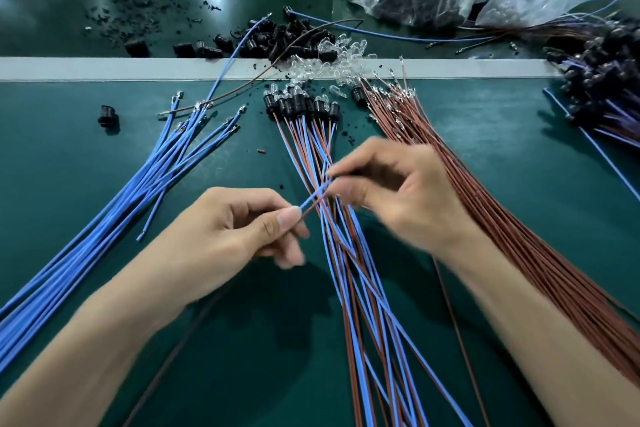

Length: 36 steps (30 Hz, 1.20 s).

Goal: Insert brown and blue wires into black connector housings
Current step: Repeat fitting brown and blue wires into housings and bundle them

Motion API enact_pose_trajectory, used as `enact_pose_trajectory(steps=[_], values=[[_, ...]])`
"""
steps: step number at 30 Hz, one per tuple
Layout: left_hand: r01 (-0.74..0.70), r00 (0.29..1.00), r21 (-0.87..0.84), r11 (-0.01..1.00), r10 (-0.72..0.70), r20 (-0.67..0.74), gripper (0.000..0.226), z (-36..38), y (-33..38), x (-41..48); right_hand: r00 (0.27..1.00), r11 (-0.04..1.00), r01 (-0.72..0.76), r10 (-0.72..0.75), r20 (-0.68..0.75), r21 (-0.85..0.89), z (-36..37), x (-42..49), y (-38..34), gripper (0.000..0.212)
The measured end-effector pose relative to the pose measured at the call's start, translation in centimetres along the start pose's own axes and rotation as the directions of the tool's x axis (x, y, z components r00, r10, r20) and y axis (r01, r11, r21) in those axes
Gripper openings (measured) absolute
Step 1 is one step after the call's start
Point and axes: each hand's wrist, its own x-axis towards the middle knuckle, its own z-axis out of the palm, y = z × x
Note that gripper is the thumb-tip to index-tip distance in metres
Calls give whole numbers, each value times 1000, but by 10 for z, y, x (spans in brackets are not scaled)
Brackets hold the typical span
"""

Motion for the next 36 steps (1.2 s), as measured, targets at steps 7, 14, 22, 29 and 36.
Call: enact_pose_trajectory(steps=[7, 14, 22, 29, 36], values=[[97, 983, -48, 994, -103, -154, 30, 35, 1, 17, 988, 909, -82, 20, -153, -409, -27, 73, 13, 21], [184, 914, 212, 960, -88, -396, 24, 37, -12, 36, 938, 464, -342, 120, -324, -818, -14, 88, 44, 27], [-135, 779, 509, 850, 409, -476, 49, 34, -16, 31, 932, 847, -264, 102, -348, -461, -6, 70, 6, 16], [-270, 732, 632, 726, 581, -355, 23, 22, -27, 33, 958, 937, -266, 284, 49, -226, 0, 21, -22, 8], [-264, 763, 388, 883, 437, -477, 45, 18, -32, 32, 801, 438, -389, 595, -63, -810, -33, -9, -19, 18]])
